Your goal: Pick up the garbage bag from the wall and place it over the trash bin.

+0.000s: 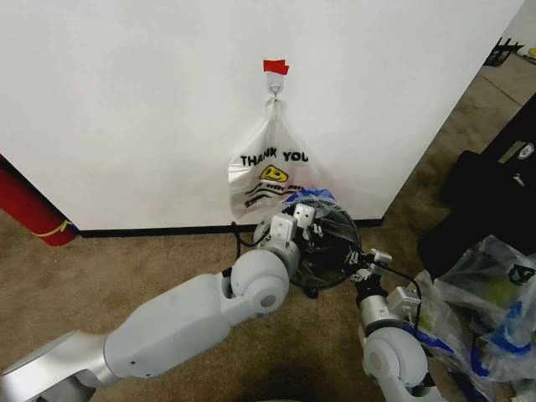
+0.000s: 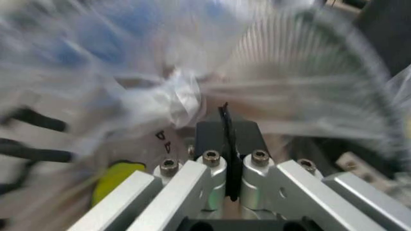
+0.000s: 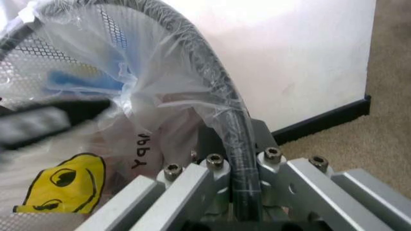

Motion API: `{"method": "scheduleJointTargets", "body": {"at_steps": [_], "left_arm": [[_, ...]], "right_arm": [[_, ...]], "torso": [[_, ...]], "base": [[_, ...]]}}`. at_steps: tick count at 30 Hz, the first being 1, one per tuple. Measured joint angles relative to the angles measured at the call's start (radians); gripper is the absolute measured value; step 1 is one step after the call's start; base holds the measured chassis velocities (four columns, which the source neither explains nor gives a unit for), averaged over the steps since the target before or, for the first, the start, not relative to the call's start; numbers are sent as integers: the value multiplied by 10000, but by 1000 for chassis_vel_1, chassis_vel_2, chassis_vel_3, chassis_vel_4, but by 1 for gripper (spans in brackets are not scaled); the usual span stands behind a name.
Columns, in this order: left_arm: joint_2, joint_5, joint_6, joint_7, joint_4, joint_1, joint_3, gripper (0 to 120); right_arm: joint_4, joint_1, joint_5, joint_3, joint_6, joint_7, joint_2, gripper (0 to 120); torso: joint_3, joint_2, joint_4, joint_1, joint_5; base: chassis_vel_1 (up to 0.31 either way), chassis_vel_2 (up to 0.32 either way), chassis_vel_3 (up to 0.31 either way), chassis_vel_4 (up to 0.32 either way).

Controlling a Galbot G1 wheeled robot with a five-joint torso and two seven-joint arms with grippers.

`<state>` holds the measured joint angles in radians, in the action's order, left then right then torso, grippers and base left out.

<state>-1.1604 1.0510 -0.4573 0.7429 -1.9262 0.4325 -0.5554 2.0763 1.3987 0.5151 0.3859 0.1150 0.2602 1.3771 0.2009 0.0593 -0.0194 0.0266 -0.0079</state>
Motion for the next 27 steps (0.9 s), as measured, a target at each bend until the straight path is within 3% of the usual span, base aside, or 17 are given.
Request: {"method": "scheduleJointTargets", "body": {"at_steps": [6,14,27], "left_arm": [[-542,-764,590,-116,1207,141,-4,0],[-846,-1189,844,-87,1976,263,12,0],[-1414,-1163,470,169,3268,-142,-297,0]], "right_arm": [[140,138,40,106,12,-32,-76,0],[157,107,119,20,7,-82,-73,0],[269,189,116,-15,0,-157,-57,0]], "torso": [[1,-2,0,0,0],[0,-2,2,0,0],[0,-2,1,0,0]], "base": [[0,0,0,0],[0,0,0,0],[0,0,0,0]]}}
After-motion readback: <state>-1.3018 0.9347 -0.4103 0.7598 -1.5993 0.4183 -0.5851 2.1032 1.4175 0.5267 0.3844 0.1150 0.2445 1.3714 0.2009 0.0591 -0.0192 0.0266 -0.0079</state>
